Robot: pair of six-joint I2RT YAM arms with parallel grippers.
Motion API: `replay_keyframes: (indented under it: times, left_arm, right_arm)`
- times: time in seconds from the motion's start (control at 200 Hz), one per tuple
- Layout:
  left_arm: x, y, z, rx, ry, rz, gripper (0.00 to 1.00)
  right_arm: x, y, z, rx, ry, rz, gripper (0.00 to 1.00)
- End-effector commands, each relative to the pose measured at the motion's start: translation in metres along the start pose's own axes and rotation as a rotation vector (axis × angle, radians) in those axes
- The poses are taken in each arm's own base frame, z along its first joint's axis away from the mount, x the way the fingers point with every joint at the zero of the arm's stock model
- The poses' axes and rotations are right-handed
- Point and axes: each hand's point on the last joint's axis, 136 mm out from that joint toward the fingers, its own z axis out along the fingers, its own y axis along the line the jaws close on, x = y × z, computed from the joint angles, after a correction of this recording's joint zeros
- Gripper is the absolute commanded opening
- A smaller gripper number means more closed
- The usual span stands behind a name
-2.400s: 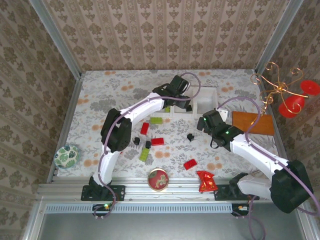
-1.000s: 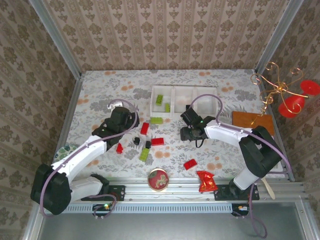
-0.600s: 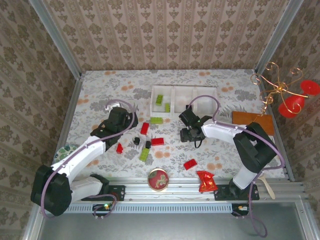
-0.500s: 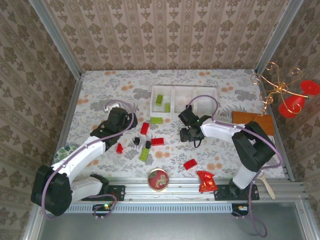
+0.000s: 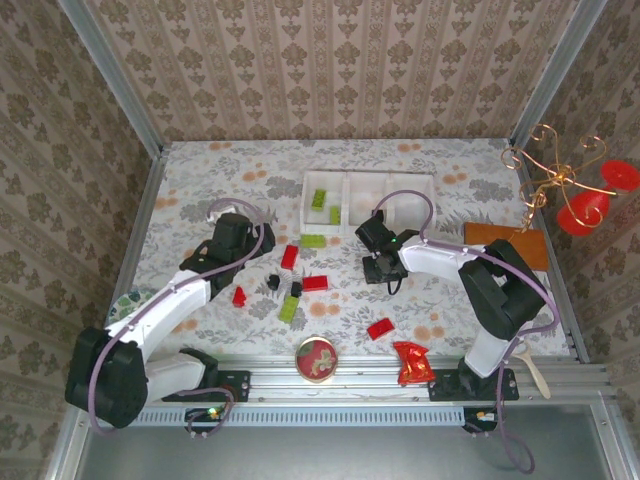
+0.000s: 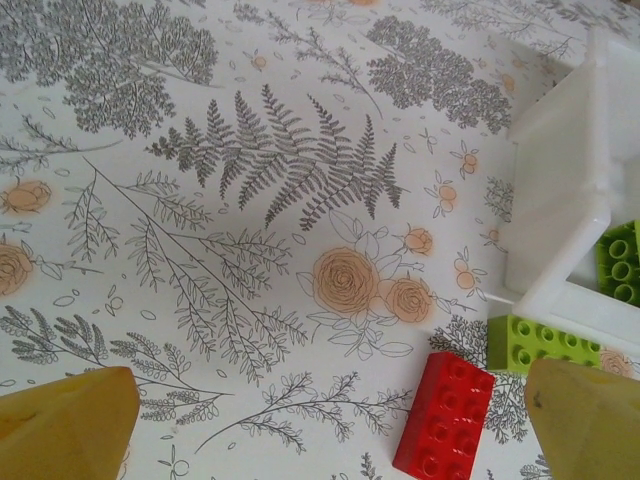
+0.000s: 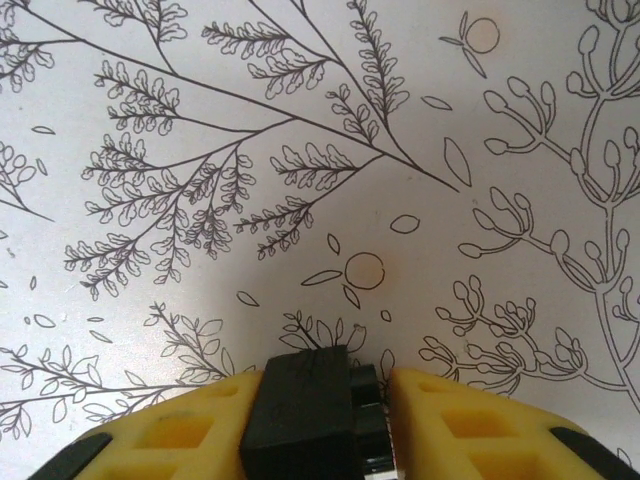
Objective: Sort the legos into containers by color
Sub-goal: Pick up the lego from the center of the table, then place the lego in the container.
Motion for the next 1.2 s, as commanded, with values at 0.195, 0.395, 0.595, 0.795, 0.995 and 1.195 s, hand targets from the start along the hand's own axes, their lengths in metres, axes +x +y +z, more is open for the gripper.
replay_keyframes:
  times: [0.195,0.395,0.595,0.795,0.995,1.195]
  left_arm:
    - [-0.003,0.002,0.004,0.012,0.000,-0.049,1.00]
    - [-0.002,0.002,0.009,0.022,0.015,-0.054,1.00]
    - [0.001,0.002,0.012,0.024,0.035,-0.051,1.00]
    - [0.003,0.005,0.011,0.019,0.042,-0.050,1.00]
    - [0.005,0.007,0.013,0.020,0.059,-0.055,1.00]
    - [0.005,0.005,0.014,0.028,0.066,-0.052,1.00]
  right_arm:
    - [-0.019,0.008,-0.022,-0.024,-0.063,0.009,0.22]
    - [-0.067,0.009,-0.058,-0.007,-0.231,0.048,0.20]
    - [-0.115,0.011,-0.077,0.041,-0.333,0.072,0.16]
    - [-0.151,0.012,-0.081,0.106,-0.379,0.060,0.14]
    - [-0.172,0.007,-0.074,0.140,-0.391,0.086,0.14]
    - [-0.180,0.003,-0.056,0.133,-0.361,0.109,0.15]
